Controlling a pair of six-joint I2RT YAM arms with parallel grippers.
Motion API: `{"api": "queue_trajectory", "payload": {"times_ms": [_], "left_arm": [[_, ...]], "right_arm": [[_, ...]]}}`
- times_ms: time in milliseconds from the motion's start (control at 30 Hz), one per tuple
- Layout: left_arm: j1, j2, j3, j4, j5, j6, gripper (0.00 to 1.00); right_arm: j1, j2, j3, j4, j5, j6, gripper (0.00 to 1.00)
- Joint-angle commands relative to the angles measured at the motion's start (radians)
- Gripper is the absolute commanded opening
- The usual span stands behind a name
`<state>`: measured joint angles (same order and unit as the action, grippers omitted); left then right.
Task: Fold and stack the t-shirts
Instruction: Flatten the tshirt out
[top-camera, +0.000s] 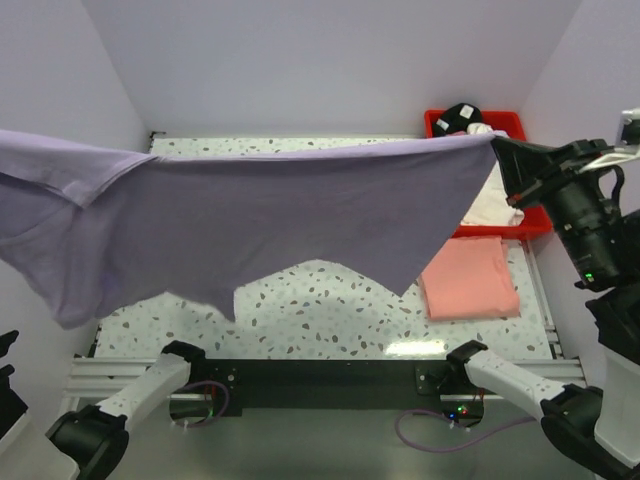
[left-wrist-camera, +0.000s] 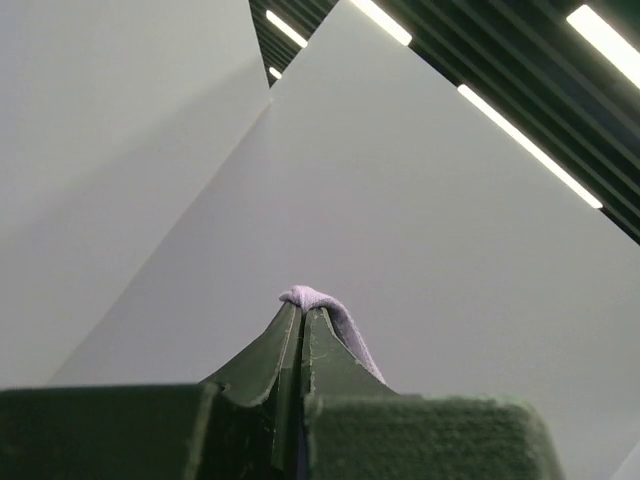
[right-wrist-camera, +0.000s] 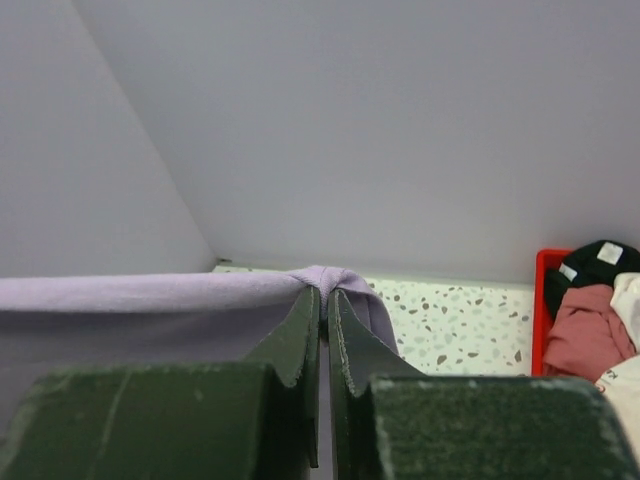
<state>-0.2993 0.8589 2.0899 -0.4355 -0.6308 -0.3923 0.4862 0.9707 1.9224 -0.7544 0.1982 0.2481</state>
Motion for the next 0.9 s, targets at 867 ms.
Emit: {"api": "queue_trajectory", "payload": {"times_ms": [867], "left_arm": [[0.138, 1.317, -0.275, 0.540, -0.007, 0.300, 0.02]], "right_arm": [[-0.248, 1.126, -0.094, 0.374, -0.140, -0.049, 0.00]]}}
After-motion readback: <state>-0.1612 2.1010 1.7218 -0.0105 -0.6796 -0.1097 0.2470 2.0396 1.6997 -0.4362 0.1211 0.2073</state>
